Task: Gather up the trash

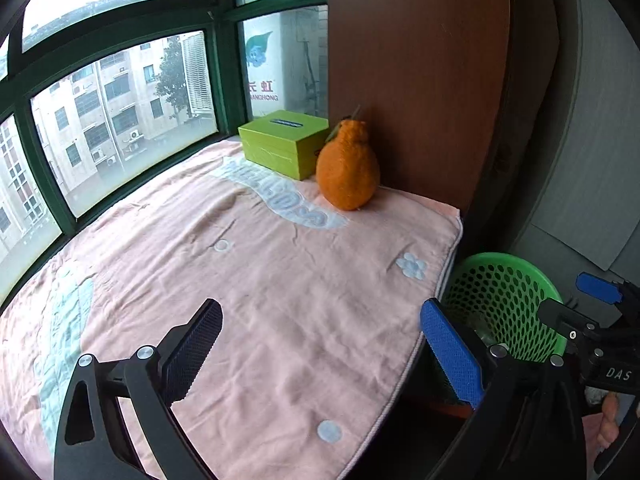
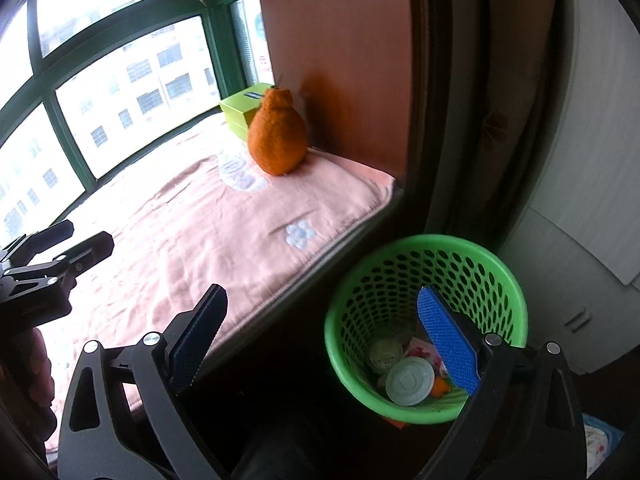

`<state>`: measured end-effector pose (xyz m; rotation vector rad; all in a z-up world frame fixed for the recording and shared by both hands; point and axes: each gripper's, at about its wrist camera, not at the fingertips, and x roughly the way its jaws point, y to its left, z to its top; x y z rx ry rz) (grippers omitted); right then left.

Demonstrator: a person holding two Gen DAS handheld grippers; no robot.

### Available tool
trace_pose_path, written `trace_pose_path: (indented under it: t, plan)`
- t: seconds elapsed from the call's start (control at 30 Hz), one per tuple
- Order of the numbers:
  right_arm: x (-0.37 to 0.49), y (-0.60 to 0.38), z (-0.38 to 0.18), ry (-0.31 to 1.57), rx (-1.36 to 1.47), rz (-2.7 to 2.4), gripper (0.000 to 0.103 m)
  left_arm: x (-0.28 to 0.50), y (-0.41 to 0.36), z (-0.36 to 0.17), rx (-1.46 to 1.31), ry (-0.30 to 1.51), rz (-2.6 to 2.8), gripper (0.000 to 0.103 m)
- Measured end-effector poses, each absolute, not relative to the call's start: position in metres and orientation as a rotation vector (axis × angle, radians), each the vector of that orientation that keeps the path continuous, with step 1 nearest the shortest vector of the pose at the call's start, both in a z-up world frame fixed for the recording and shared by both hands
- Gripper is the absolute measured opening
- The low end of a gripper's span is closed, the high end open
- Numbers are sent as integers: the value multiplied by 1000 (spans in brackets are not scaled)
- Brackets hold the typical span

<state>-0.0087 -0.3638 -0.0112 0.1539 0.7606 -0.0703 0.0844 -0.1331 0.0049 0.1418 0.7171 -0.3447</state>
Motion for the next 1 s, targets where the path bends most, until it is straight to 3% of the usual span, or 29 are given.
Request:
trace_pose_path:
  t: [1.0]
  plan:
    - [1, -309, 12, 690, 98, 4, 97, 71, -53, 19, 26, 687, -241, 96]
